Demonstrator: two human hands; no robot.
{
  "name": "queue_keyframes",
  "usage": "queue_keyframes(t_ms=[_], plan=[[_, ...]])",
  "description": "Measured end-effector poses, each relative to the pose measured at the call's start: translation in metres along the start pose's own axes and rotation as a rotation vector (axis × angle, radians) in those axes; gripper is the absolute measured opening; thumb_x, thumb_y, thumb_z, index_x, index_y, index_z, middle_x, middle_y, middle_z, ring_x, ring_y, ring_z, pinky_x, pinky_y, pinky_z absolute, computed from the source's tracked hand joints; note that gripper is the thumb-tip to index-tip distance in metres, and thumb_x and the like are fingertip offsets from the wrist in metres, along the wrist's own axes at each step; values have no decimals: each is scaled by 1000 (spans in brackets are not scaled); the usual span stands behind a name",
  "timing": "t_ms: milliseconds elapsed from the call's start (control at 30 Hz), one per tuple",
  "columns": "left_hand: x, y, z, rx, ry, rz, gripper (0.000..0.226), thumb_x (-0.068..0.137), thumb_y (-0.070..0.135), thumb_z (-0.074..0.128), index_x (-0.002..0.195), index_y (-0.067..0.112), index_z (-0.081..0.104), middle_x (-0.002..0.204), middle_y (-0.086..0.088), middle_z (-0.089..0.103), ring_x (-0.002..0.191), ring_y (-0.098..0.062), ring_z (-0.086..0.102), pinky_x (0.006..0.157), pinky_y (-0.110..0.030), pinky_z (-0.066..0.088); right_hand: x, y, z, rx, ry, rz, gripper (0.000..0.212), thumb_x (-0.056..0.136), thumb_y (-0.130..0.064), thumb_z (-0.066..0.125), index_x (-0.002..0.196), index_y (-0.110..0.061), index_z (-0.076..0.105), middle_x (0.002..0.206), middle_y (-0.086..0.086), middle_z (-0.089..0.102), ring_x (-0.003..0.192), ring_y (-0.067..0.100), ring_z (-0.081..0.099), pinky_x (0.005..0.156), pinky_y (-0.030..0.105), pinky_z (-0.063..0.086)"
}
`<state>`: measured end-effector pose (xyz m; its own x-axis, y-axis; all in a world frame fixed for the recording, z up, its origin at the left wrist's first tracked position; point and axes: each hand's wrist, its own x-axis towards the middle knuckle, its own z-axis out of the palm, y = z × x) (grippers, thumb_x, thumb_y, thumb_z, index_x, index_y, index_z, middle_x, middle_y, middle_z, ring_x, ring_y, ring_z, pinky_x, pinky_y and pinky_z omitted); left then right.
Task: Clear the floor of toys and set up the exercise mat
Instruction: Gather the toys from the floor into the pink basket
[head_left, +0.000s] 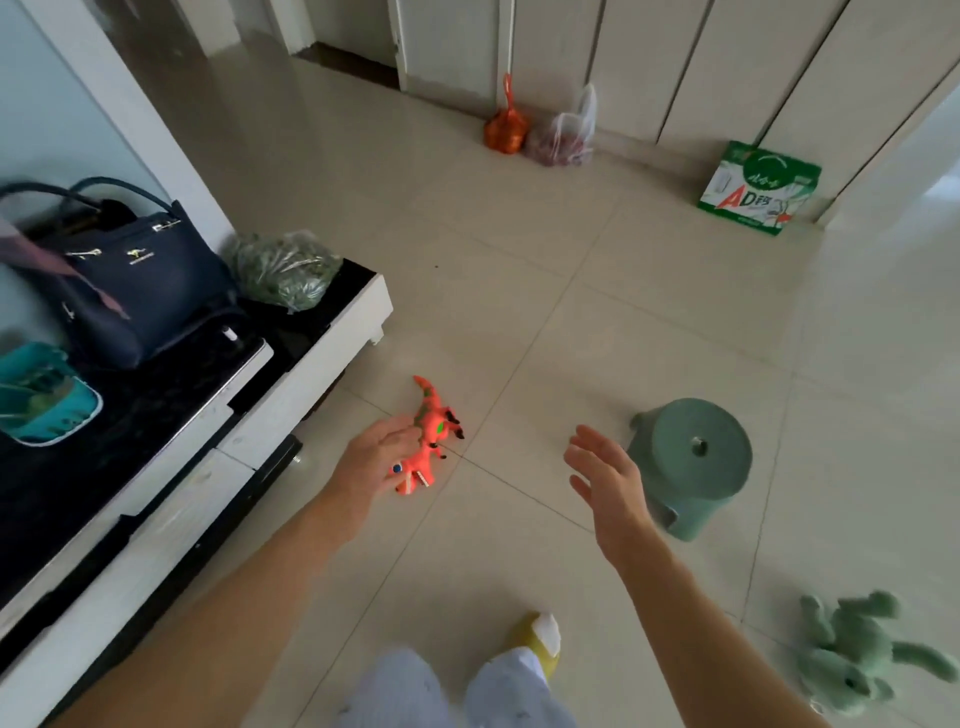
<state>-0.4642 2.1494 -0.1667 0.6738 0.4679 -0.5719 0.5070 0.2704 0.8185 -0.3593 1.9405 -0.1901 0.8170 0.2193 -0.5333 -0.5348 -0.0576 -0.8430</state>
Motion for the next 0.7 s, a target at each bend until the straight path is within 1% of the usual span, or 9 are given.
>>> queue_keyframes(t_ms=[67, 133, 233, 333, 367, 467, 533, 700], plan=[[13, 5, 2, -21, 10, -3, 20, 93, 7, 46, 102, 23, 55, 115, -8, 57, 107, -20, 53, 82, -28, 46, 20, -5, 4, -36, -24, 24, 33, 87, -6, 57, 119, -15, 55, 121, 3, 57, 95, 10, 55, 94, 33, 39], [26, 7, 2, -44, 19, -7, 22, 92, 3, 45, 98, 21, 55, 115, -8, 55, 105, -20, 53, 75, -23, 46, 38, -7, 11, -65, -36, 48, 34, 87, -6, 57, 120, -14, 55, 122, 4, 57, 99, 13, 55, 94, 33, 39], [52, 6, -5, -70, 51, -45, 25, 90, 1, 47, 96, 23, 57, 112, -5, 58, 101, -18, 54, 75, -22, 44, 62, -4, 25, -86, -53, 81, 34, 87, -6, 57, 120, -15, 55, 121, 5, 57, 102, 15, 54, 92, 32, 40], [92, 1, -18, -97, 56, -100, 29, 89, 1, 48, 112, 18, 54, 114, -2, 58, 99, -13, 55, 71, -22, 43, 90, 8, 43, -117, -35, 114, 35, 88, -7, 57, 122, -13, 54, 121, 5, 57, 102, 17, 55, 88, 31, 40], [109, -2, -25, -93, 49, -117, 31, 89, 1, 48, 114, 17, 53, 114, -1, 58, 98, -12, 56, 70, -22, 43, 103, 15, 52, -125, -21, 129, 36, 88, -8, 57, 123, -12, 54, 121, 5, 57, 102, 17, 55, 87, 31, 40], [144, -5, -34, -90, 46, -134, 27, 89, 2, 49, 107, 20, 55, 108, -1, 60, 93, -10, 57, 69, -22, 44, 123, 29, 67, -152, 16, 167, 39, 88, -7, 57, 126, -9, 52, 123, 7, 57, 104, 19, 55, 90, 32, 41], [183, -12, -47, -79, 34, -156, 24, 90, 3, 49, 103, 21, 56, 107, -4, 59, 93, -13, 56, 70, -21, 44, 150, 46, 88, -159, 49, 208, 38, 88, -7, 57, 125, -10, 52, 123, 8, 57, 104, 19, 55, 91, 32, 41], [250, -27, -75, -53, 20, -178, 25, 91, 5, 48, 110, 19, 55, 110, -4, 59, 89, -7, 58, 66, -20, 44, 198, 84, 139, -187, 66, 296, 36, 88, -8, 56, 124, -11, 51, 117, 7, 58, 104, 21, 54, 92, 33, 40]])
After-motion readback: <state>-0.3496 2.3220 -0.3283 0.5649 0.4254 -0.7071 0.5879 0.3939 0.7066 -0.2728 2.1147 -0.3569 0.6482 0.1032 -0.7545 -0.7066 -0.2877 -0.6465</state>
